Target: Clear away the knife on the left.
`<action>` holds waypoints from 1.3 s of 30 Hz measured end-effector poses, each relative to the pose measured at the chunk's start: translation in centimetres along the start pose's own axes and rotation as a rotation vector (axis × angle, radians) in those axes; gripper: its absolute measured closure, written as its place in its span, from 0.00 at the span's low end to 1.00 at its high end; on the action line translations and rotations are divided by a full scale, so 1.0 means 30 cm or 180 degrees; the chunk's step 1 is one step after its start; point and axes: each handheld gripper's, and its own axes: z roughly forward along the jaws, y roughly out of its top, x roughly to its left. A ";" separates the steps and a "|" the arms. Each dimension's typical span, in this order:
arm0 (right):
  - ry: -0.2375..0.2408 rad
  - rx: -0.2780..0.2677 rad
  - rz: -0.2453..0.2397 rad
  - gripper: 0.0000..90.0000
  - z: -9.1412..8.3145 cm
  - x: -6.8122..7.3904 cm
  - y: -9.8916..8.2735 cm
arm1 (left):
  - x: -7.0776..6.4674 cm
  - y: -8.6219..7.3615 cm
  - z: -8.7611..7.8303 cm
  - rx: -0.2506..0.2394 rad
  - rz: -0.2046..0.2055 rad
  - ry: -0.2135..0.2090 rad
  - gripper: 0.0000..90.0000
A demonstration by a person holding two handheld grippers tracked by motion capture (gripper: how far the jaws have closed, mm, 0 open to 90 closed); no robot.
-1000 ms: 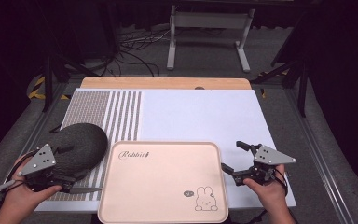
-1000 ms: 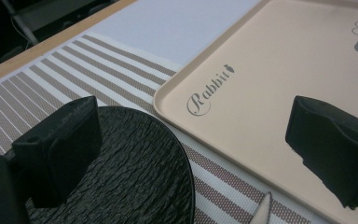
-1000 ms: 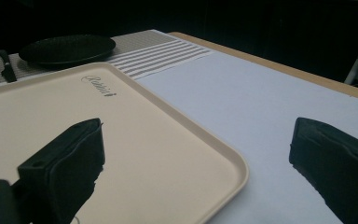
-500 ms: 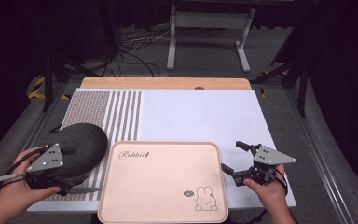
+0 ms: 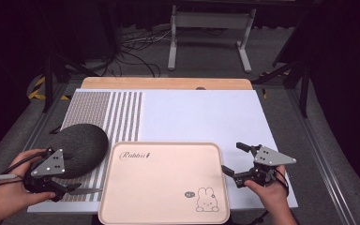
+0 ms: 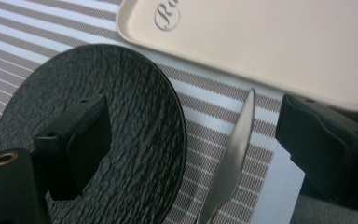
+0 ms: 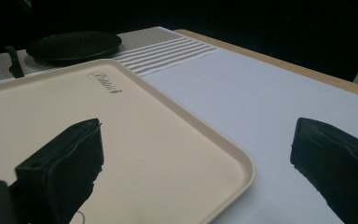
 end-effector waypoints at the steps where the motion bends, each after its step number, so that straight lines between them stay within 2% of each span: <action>1: 0.0000 0.0000 0.0000 0.04 0.000 0.000 0.000 | -0.001 -0.002 0.002 0.0050 0.0026 -0.0018 0.13; 7: 0.0009 -0.0001 -0.0025 0.03 0.001 0.002 0.000 | -0.001 -0.010 0.003 0.0280 0.0186 -0.0094 0.16; 13: 0.0016 0.0004 -0.0033 0.03 0.004 0.002 -0.001 | 0.001 -0.024 0.009 0.0637 0.0342 -0.0212 0.19; 19: 0.0057 -0.0028 -0.0025 0.03 0.006 0.007 0.003 | 0.007 -0.043 0.020 0.0971 0.0472 -0.0395 0.27; 26: 0.0073 -0.0014 -0.0037 0.03 0.009 0.008 0.002 | 0.019 -0.066 0.037 0.1280 0.0498 -0.0508 0.33; 34: 0.0086 -0.0028 -0.0036 0.03 0.009 0.007 0.003 | 0.028 -0.079 0.070 0.1519 0.0581 -0.0613 0.39; 37: 0.0098 -0.0024 -0.0035 0.03 0.010 0.007 0.002 | 0.031 -0.083 0.087 0.1660 0.0637 -0.0654 0.41; 39: 0.0101 -0.0024 -0.0039 0.03 0.010 0.008 0.003 | 0.032 -0.089 0.094 0.1729 0.0617 -0.0692 0.44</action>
